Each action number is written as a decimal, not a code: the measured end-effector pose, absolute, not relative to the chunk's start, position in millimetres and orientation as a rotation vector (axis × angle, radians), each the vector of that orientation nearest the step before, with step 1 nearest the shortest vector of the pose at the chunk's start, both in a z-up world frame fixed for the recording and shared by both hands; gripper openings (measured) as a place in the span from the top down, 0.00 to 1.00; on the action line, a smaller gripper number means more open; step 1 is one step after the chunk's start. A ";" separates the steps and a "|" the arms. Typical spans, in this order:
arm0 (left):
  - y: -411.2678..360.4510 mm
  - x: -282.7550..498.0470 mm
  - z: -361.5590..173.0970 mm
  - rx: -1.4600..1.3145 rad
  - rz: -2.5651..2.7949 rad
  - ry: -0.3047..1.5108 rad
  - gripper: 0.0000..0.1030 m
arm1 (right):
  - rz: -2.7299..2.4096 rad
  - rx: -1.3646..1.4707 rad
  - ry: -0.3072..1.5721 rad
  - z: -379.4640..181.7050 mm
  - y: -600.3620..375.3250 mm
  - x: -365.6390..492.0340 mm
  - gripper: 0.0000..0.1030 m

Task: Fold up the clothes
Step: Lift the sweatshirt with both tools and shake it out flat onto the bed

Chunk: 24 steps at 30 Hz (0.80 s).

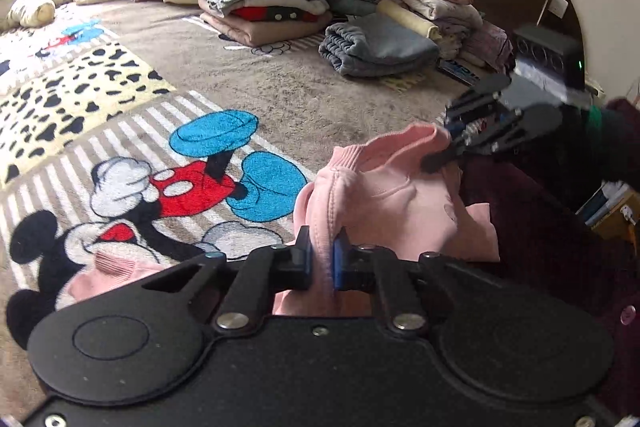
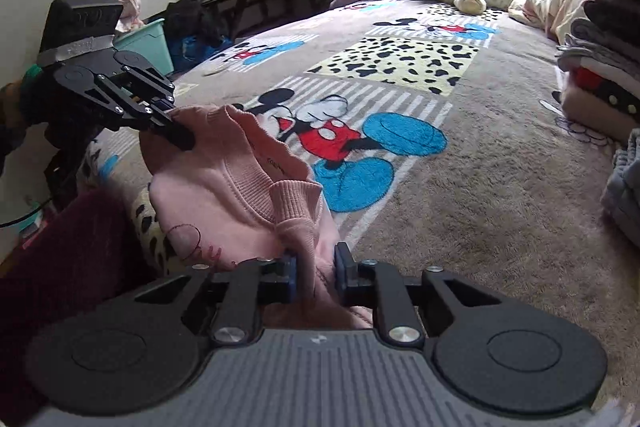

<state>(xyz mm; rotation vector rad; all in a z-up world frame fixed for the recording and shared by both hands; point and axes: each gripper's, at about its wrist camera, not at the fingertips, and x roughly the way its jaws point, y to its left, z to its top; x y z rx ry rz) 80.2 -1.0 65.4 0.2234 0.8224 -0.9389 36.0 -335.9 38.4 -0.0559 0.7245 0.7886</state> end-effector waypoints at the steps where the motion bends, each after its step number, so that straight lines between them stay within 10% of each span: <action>1: 0.5 79.6 71.0 0.240 -0.938 0.812 0.92 | 0.790 -0.071 0.714 48.8 -334.9 38.2 0.83; 18: -13.9 220.6 237.1 0.689 -0.404 0.304 0.93 | 0.420 -0.699 0.222 211.7 -234.0 175.5 0.84; 24: -18.9 177.8 210.7 0.916 -0.332 0.104 0.94 | 0.341 -0.867 0.052 172.2 -217.6 150.8 0.84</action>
